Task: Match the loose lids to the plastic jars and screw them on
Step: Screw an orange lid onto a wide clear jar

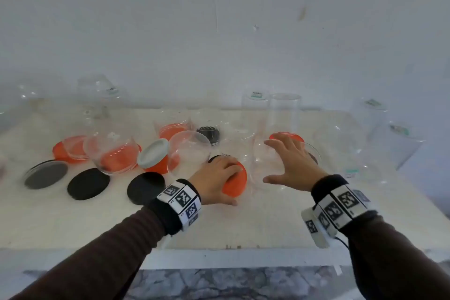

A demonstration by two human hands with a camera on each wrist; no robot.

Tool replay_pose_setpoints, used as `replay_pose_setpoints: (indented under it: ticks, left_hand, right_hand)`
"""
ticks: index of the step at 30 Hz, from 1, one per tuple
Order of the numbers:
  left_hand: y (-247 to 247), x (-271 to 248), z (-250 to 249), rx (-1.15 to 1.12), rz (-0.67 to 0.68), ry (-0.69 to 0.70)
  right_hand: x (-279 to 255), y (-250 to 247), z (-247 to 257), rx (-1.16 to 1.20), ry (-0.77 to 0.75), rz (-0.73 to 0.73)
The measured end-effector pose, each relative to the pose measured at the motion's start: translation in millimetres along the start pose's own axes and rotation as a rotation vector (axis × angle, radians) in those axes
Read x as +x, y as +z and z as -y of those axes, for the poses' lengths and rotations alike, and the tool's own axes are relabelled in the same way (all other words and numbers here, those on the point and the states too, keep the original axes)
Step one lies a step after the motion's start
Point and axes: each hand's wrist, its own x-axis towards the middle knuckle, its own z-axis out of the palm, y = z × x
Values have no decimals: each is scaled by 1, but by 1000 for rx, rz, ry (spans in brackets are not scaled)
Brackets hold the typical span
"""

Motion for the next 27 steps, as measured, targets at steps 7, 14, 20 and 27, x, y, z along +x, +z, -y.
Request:
replay_pose_setpoints:
  ticks: [7, 14, 20, 27]
  left_hand:
    - [2, 21, -2, 96, 116, -115]
    - [6, 27, -2, 94, 159, -188]
    - [7, 26, -9, 102, 147, -242]
    - [8, 10, -11, -105, -36, -215]
  right_hand:
    - [22, 1, -11, -24, -30, 138]
    - [14, -8, -21, -30, -103, 154]
    - [-8, -8, -44, 93, -160, 63]
    - [-29, 3, -64, 337, -198, -113]
